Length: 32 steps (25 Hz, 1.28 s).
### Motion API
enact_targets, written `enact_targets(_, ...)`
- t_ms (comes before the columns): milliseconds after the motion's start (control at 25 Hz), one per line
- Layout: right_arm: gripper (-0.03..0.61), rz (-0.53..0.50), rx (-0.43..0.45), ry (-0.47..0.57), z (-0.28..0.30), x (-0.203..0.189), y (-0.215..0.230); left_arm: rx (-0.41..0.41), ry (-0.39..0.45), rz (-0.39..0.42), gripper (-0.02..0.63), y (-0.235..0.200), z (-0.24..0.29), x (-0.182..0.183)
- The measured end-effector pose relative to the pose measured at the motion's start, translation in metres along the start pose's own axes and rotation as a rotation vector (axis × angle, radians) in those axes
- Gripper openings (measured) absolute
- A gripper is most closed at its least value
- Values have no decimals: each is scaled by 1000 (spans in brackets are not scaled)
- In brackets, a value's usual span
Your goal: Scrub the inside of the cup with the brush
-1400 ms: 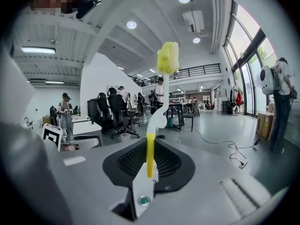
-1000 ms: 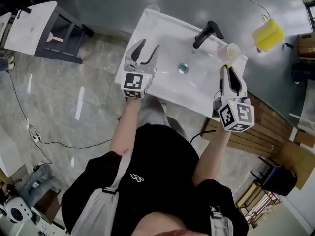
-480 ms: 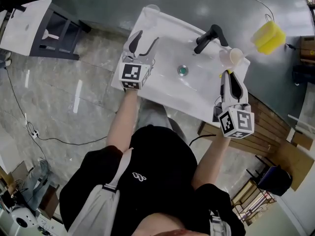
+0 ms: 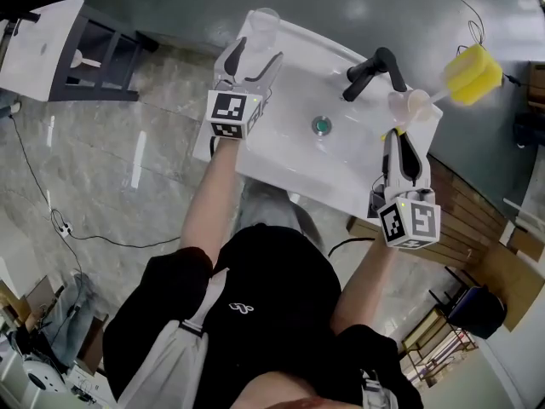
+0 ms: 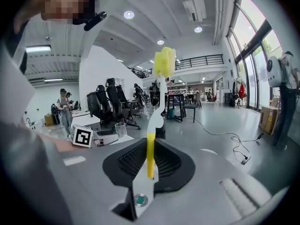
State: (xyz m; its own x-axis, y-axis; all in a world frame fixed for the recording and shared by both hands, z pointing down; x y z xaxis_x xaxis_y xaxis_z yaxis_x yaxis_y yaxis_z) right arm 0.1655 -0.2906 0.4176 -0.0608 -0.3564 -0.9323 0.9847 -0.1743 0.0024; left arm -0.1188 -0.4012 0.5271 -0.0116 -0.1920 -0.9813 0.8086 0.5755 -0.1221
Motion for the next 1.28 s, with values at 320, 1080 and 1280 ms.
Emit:
enact_targets(320, 51, 13, -11, -21, 9, -9, -6, -13, -4, 11, 357, -25, 24, -3)
enact_targets(1080, 51, 44, -43, -64, 20, -23, 0, -103, -12, 105, 356, -38, 71, -2)
enact_targets(1280, 51, 45, -47, -67, 20, -25, 2, -118, -15, 119, 356, -40, 79, -1)
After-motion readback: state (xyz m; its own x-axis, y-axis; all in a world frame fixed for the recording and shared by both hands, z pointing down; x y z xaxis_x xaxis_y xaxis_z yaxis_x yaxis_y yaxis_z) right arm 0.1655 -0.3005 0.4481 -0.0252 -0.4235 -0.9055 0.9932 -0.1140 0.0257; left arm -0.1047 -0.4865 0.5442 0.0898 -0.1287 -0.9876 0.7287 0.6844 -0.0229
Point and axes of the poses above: the fingertips, and each gripper's own axes: z forward along the fingers, y to its right, x out of its top, the point moved 3 cm from there along -z, backward along the fingers, and after that the axes turned 14 degrees about -x, right-handed, at the moved point
